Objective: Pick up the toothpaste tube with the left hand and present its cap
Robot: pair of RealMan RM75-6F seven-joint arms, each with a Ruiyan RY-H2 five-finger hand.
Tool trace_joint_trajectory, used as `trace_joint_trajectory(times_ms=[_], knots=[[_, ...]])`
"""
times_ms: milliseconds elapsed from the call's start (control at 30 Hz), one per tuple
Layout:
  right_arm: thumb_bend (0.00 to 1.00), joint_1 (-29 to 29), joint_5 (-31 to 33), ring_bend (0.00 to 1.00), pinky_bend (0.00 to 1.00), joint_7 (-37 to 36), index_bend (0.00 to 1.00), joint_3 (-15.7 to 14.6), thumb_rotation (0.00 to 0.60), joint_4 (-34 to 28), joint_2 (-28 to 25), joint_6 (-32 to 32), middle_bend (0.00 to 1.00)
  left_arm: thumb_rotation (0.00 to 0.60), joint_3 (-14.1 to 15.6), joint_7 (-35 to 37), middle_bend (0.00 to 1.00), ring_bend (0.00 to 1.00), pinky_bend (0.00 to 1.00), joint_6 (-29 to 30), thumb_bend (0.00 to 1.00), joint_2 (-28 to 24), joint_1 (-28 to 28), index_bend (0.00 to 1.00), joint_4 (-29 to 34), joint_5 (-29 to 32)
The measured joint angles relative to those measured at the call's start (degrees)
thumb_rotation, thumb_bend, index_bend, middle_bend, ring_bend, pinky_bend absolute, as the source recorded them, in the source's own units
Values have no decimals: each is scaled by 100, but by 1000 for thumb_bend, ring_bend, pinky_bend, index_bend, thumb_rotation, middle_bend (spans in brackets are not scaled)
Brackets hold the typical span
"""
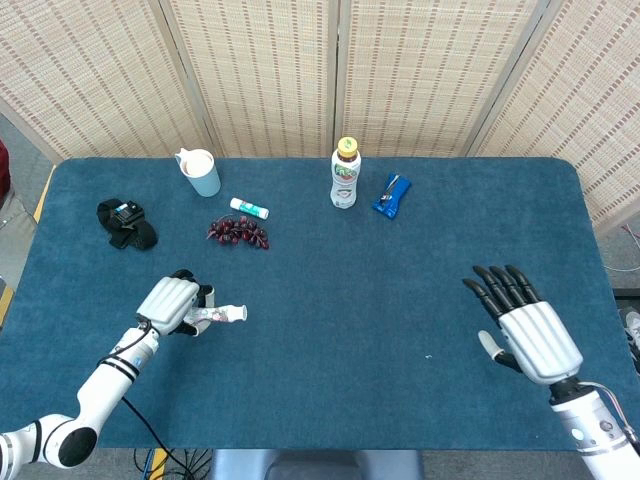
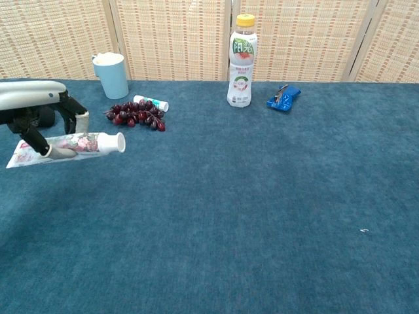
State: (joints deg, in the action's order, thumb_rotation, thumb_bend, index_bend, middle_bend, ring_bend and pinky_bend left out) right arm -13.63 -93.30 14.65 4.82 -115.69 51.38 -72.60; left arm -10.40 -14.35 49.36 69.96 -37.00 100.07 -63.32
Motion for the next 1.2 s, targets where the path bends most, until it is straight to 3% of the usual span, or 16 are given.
trace_joint_trajectory(times_ms=[200,500,833,1200], knots=[[351,-721,-39,0,0,283,122,223,600,-201,344,754,58,600,-273,307,624,403,151,-431,444,-362,-380,545,318,320],[354,-1427,311,0,0,973,145,505,600,-262,1108,1341,58,600,-440,447,631,404,154,-732,444,-509,-823,549,517,881],[352,-2048,956,0,0,1910,168,692,600,-216,1829,1708,47,600,-415,350,635,407,160,-893,447,-537,-1389,554,581,1717],[352,-2755,1748,0,0,2275,170,829,600,211,2529,2037,43,600,-292,255,636,408,164,-754,448,-535,-1788,554,694,2243]])
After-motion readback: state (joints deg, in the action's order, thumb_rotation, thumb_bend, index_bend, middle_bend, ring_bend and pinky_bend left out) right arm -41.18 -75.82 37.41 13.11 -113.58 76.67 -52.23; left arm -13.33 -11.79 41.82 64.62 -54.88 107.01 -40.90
